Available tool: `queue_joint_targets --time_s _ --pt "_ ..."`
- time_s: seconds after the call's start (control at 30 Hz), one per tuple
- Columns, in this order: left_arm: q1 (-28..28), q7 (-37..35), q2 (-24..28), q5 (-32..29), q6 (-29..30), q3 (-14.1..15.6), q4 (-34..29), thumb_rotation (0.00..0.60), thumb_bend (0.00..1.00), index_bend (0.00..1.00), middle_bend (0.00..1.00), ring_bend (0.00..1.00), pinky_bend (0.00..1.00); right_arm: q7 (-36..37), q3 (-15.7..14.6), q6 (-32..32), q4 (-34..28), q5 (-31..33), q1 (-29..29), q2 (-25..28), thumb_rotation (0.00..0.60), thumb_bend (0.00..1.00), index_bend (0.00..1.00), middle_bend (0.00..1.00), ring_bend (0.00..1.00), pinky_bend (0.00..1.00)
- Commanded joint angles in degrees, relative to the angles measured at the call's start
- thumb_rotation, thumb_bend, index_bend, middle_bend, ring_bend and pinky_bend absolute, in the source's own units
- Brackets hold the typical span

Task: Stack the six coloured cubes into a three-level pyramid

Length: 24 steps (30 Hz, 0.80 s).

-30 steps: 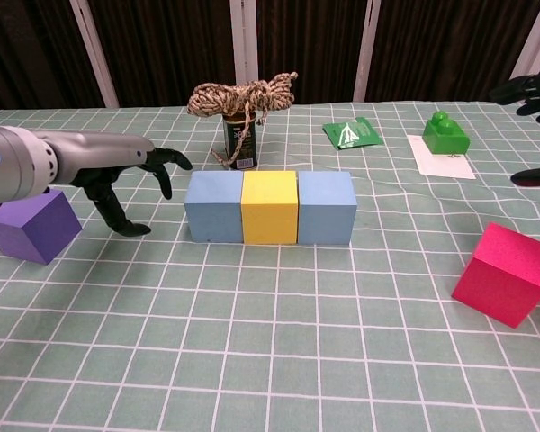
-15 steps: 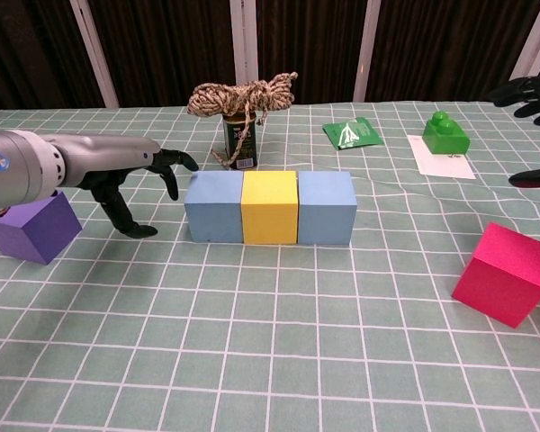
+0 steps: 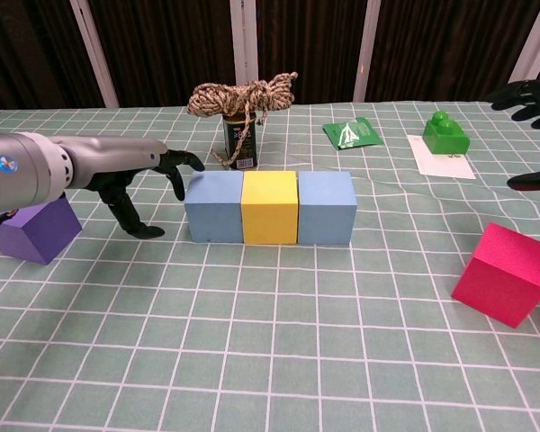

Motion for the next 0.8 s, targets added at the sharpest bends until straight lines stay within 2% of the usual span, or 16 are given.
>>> queue_joint_targets --time_s 0.03,0.8 --pt "0.0 0.1 -0.2 0.0 0.1 -0.1 0.0 0.600 0.43 0.00 0.22 0.00 0.00 0.0 0.0 -0.1 0.0 0.0 0.0 0.0 0.600 0.24 0.00 0.00 0.02 0.00" --pt "-0.1 0.2 -1.5 0.3 0.5 -0.4 0.6 0.600 0.43 0.00 0.22 0.00 0.00 0.4 0.0 -0.1 0.1 -0.5 -0.1 -0.2 0.600 0.24 0.00 0.00 0.02 0.00"
